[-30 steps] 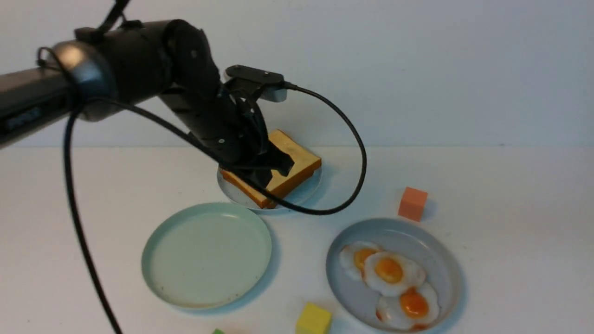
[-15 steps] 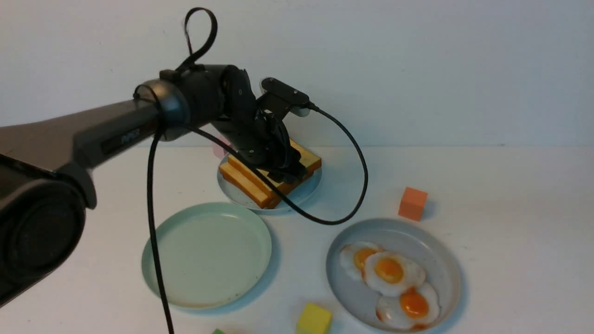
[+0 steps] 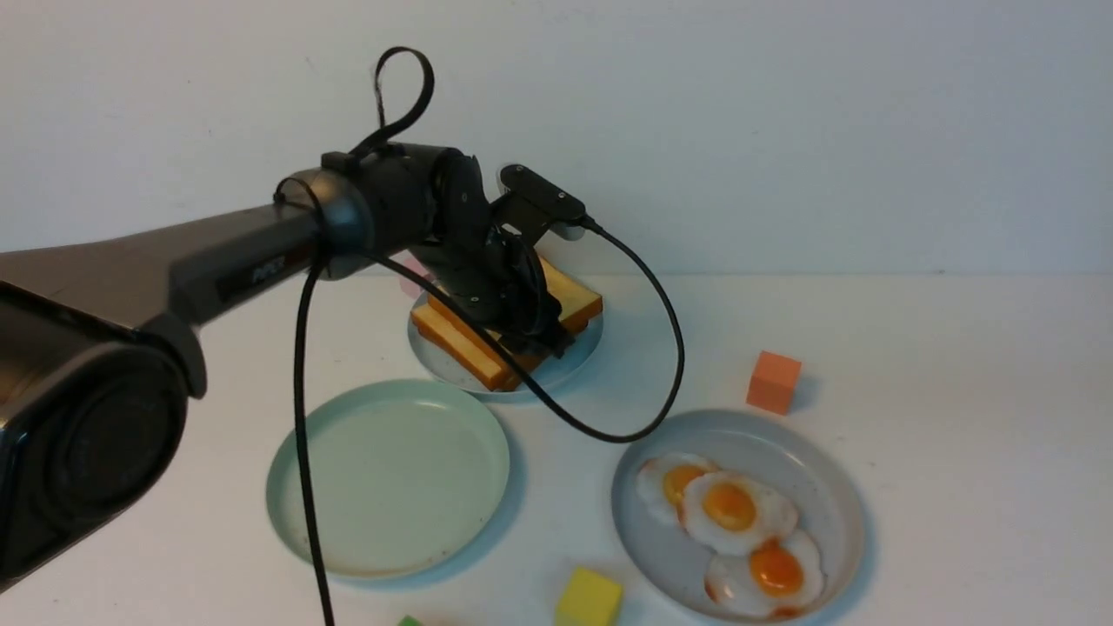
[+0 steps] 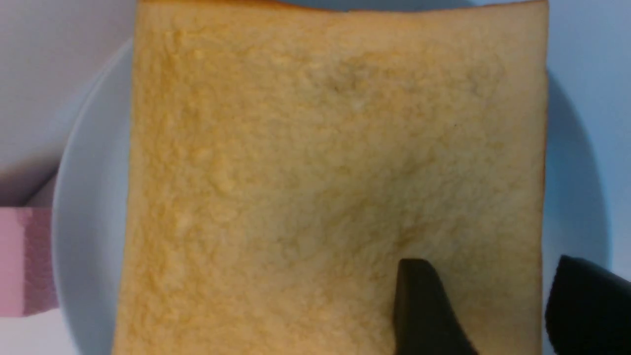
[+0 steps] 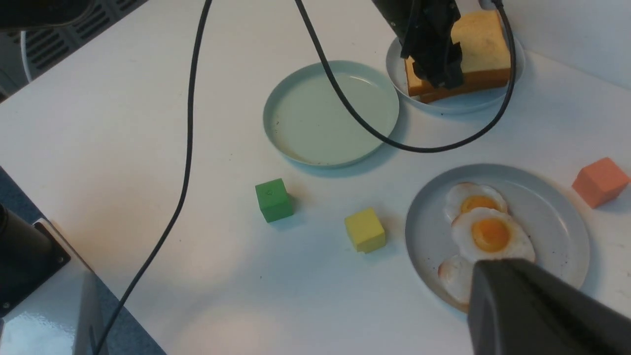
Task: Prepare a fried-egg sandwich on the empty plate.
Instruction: Use the left arm to grab a slice of bread, then use the left arm to put a slice of bread into the empty plate in the middle
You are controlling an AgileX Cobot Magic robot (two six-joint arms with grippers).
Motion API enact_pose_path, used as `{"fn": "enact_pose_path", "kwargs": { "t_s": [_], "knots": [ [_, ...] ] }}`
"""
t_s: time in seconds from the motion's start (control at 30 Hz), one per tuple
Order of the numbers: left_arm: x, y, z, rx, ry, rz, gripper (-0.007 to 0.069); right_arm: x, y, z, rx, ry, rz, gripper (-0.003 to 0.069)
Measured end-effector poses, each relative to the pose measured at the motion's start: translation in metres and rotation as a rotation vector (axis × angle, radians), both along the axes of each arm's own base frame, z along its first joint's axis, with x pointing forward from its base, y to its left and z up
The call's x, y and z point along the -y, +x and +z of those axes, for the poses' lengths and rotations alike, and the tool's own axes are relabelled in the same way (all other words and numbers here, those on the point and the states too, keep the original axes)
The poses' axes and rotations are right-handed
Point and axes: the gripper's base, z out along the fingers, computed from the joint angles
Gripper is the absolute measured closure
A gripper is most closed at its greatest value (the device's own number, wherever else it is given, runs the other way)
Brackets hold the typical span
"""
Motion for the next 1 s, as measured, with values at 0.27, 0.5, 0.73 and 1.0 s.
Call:
{"fn": "enact_pose_path", "kwargs": {
  "t_s": [0.27,0.5,0.73,1.0],
  "knots": [
    [0.002,-0.001,0.000,-0.004,-0.002,-0.003,0.0608,0.000,0.000,0.000,0.000,-0.001,-0.001,0.0637],
    [-0.002,-0.005,0.031,0.065,-0.013,-0.006,0.0607,0.000,0.000,0.000,0.000,-0.001,-0.001,0.0634],
    [-0.021,-0.052,0.129,0.107,-0.081,0.042,0.0607,0.000,0.000,0.000,0.001,-0.004,-0.002,0.0627],
    [-0.061,-0.132,0.098,-0.032,0.008,0.105,0.0607,0.000,0.000,0.000,0.001,-0.006,-0.003,0.0627]
  ]
}}
